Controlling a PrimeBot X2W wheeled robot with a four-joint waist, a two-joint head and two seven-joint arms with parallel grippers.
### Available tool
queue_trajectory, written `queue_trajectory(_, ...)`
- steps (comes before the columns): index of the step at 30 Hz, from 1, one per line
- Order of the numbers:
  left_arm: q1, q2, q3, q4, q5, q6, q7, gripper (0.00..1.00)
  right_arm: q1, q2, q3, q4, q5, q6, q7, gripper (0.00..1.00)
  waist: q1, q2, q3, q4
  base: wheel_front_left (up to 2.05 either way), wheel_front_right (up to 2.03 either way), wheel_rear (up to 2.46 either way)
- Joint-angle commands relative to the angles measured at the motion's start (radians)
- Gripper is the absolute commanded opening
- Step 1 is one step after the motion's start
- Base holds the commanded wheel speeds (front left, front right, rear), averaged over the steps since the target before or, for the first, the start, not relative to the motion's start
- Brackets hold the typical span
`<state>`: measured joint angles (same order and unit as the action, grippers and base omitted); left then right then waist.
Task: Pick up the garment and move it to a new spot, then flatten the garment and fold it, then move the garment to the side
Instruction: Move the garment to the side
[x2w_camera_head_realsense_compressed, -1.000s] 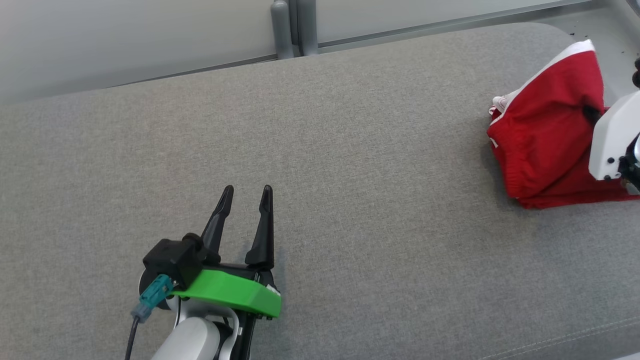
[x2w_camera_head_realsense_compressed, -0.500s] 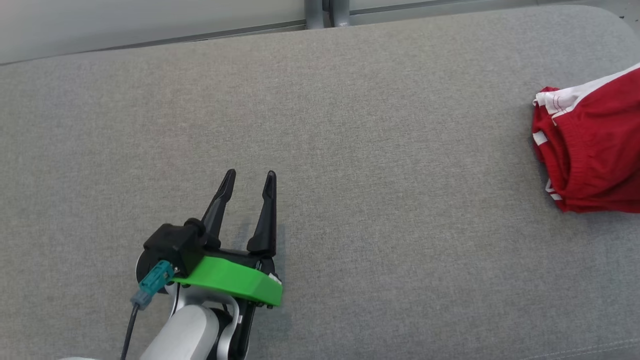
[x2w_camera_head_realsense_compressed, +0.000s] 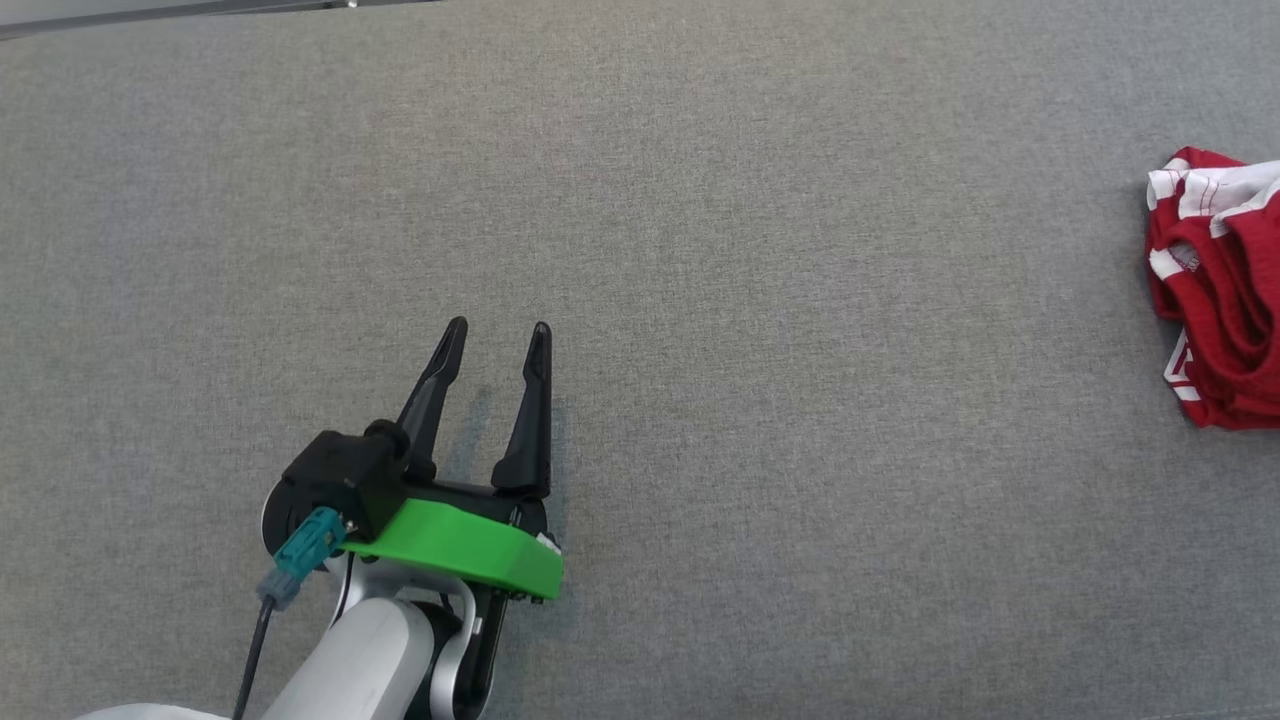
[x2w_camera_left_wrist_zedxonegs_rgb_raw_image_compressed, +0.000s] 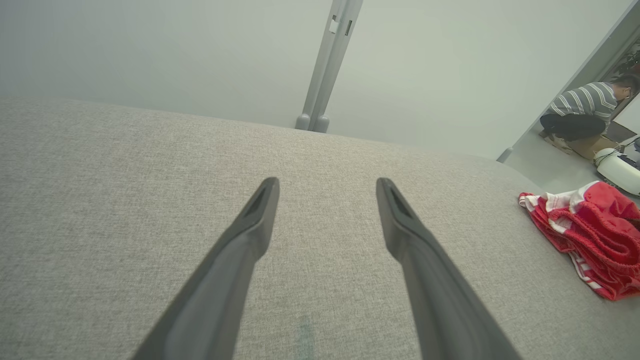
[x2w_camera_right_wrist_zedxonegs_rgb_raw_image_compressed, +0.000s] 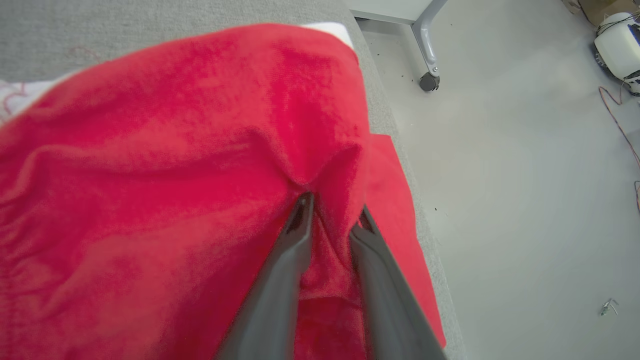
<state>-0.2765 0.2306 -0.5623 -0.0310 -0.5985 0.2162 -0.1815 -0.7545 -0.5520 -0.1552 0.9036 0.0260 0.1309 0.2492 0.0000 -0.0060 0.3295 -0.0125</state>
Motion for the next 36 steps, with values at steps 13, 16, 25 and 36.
queue_trajectory(13,-0.014,0.014,0.0,-0.001,0.009,0.015,0.004,1.0,-0.054,0.028,-0.019,0.078,-0.139,0.0,-0.128,1.0,0.0,0.006,-0.002,-0.017,0.0,0.0,0.0)
queue_trajectory(16,-0.005,0.015,0.004,0.0,-0.001,0.016,-0.001,1.0,-0.082,0.034,0.023,0.07,-0.142,0.0,-0.155,1.0,0.0,0.006,-0.021,-0.028,0.0,0.0,0.0)
queue_trajectory(25,0.025,-0.001,0.056,0.01,-0.035,0.011,-0.052,1.0,-0.152,0.084,0.211,-0.009,0.004,0.0,-0.279,1.0,0.0,0.006,-0.119,-0.047,0.0,0.0,0.0)
queue_trajectory(36,0.122,0.047,0.188,0.055,-0.026,0.039,-0.082,1.0,0.028,0.156,0.312,-0.259,0.241,0.0,-0.337,1.0,0.0,0.006,-0.236,-0.02,0.0,0.0,0.0)
